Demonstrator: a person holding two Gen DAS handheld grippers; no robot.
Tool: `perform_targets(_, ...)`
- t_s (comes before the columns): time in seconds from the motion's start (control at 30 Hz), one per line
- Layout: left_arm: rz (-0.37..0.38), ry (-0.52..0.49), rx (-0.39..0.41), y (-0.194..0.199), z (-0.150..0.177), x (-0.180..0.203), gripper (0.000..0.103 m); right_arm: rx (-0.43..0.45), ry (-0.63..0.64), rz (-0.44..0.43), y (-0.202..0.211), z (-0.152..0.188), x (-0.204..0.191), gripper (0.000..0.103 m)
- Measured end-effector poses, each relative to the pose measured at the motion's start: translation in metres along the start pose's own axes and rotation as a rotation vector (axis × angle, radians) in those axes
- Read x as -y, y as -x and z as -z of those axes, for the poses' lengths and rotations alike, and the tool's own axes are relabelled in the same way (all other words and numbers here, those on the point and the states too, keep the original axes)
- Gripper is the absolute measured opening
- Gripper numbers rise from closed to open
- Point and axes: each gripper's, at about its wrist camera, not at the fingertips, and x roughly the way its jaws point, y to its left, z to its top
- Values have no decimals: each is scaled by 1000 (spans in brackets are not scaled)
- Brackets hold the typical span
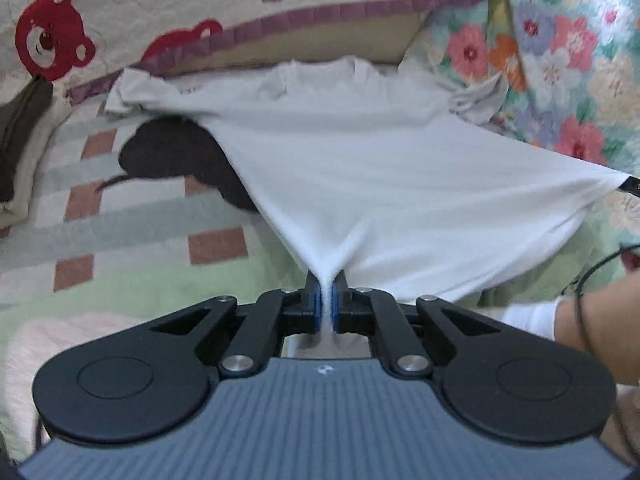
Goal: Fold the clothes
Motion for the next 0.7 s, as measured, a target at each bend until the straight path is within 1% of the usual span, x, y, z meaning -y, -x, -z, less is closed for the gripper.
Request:
perform_targets(0.07,6,11,-33,-1,0,-2,4,23,-35,-9,6,-4,5,7)
perform_targets(0.1,-8,-7,-66,-9,3,0,4,19,-56,-3,6,-2,9,7)
perform_targets(0.13,-24,-30,-100,-19,7,3,5,2,-53,22,3,4,13,8)
perform_targets(0.2,-52,-66,-167,-37,18,10,5,-47,-39,75,-7,19,21,18)
perform_targets(0.27,-65,-86,-223,-53,30,15,6,-90,-48,87,-15,32,26,19)
perform_targets(0.33,-68,-91,-233,-58,35,15,7,-133,-58,97,-22,44,31,19)
perform_targets(0.47,-52,-109,-190,-46,29,12,8,-218,-78,119,-38,70,41,19)
perform_targets(0.53,-75,-178,-134,-37,23,17,9,-216,-132,100,-39,68,50,19)
perform_targets(0.6,-98,-258,-65,-26,17,23,10,-195,-160,73,-36,62,51,22)
perform_targets(0.63,-78,-279,-43,-22,13,25,12,-185,-173,60,-34,59,52,23)
perform_targets(0.7,6,-300,-37,-23,7,28,19,-164,-199,33,-30,54,54,23)
